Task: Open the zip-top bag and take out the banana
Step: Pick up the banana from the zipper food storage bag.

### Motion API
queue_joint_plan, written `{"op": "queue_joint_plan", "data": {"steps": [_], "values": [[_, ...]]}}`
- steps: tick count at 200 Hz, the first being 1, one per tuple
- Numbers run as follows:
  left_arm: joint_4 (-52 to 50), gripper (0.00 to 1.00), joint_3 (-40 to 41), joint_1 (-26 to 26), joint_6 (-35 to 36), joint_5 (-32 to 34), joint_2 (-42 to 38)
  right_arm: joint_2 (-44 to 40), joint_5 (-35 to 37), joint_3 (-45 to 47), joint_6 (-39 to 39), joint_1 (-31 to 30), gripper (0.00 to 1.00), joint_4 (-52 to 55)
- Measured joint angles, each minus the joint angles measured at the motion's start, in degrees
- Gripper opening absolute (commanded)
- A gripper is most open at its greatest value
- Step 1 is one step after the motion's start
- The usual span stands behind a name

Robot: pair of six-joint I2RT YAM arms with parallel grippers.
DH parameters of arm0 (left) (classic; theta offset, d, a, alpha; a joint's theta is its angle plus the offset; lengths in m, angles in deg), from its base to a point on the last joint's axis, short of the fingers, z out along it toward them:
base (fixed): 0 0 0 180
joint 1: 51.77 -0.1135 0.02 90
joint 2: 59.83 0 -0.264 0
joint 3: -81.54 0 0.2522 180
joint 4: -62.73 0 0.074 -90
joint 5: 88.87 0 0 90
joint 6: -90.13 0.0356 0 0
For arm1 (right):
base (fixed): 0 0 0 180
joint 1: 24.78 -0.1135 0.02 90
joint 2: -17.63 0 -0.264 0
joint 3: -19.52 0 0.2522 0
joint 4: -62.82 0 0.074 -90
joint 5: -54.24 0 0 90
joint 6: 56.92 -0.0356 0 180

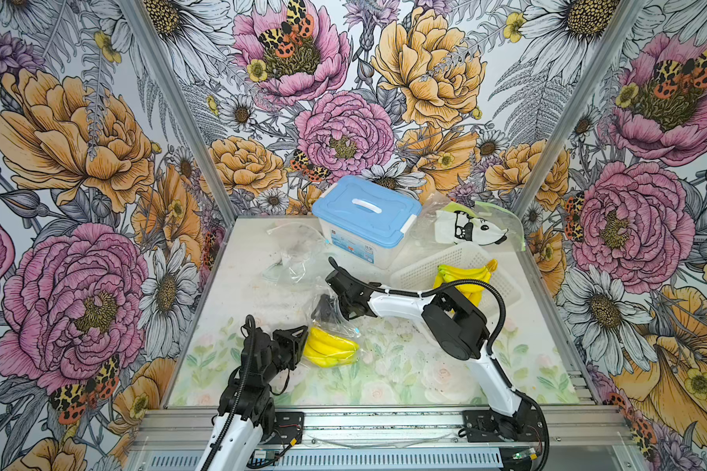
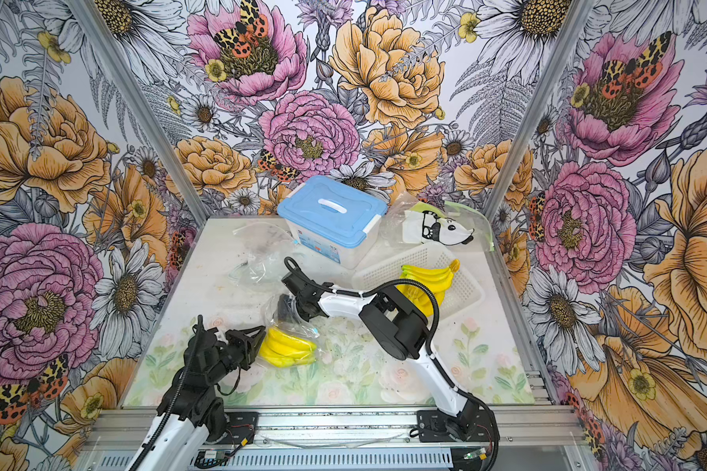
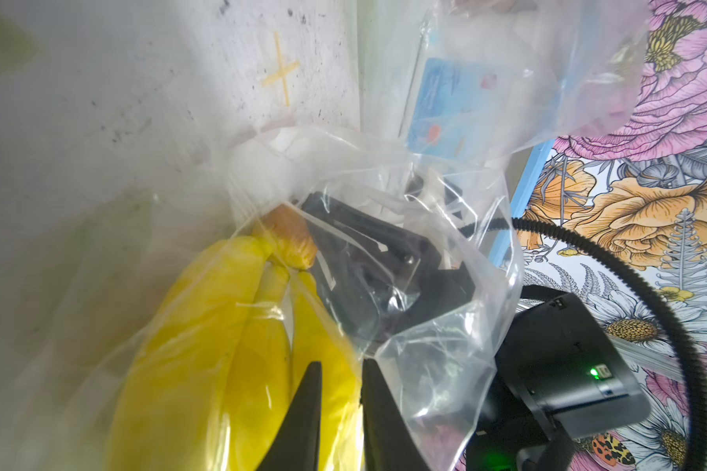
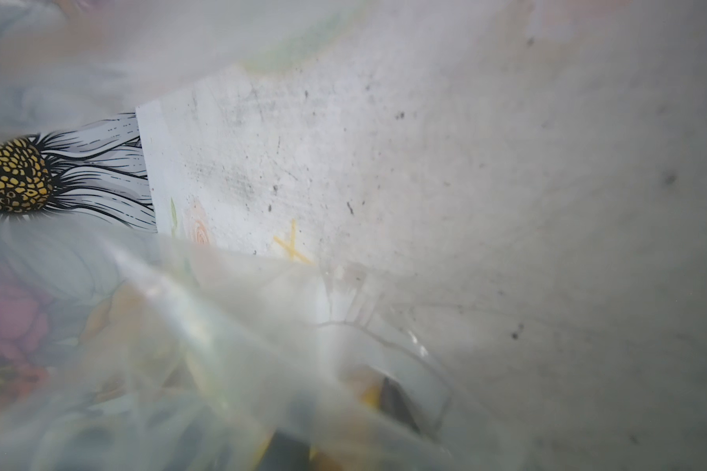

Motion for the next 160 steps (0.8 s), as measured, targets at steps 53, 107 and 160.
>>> {"op": "queue_joint_plan", "data": {"steps": [53, 107, 160], "values": [[-6.1, 0.46, -2.1, -14.9, 5.0, -6.7, -3.5, -6.9, -1.9, 6.7, 6.8, 2.1, 0.14, -1.7], [1.0, 0.85, -3.0, -15.1, 5.9, -11.1, 1.3, -17.5, -8.3, 18.6, 7.0, 10.2, 0.12, -16.7], [18.3, 0.99, -5.6, -0.8, 5.5, -10.3, 12.3, -18.7, -11.2, 20.3, 6.4, 10.3, 0.11, -23.4]]}}
